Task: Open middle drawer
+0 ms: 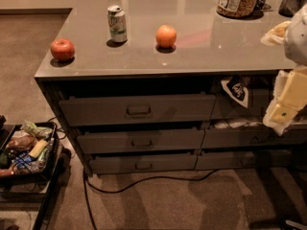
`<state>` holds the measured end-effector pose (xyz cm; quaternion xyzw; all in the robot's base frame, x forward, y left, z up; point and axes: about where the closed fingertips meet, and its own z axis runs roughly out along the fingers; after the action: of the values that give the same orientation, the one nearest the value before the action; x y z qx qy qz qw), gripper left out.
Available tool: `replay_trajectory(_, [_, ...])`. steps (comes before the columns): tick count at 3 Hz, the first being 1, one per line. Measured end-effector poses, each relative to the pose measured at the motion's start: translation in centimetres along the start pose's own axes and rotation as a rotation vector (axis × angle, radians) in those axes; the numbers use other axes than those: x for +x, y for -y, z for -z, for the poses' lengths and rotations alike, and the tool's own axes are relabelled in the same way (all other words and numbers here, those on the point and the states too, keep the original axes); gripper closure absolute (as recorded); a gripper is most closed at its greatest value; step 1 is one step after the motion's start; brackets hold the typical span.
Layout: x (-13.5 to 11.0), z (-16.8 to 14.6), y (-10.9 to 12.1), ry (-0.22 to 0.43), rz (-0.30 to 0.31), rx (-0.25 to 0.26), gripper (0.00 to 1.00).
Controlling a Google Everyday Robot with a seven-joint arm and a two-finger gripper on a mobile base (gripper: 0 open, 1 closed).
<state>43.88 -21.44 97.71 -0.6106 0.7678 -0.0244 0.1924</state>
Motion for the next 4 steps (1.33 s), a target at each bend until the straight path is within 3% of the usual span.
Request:
replay_trajectory(2, [-1.2, -2.8, -0.8, 0.241, 0.085, 0.085, 0.0])
replay_trajectory(3, [-2.2, -4.7, -1.1, 0.318, 0.103, 0.058, 0.0])
replay_trajectory(4, [-2.3, -4.7, -1.1, 0.324, 0.105, 0.057, 0.0])
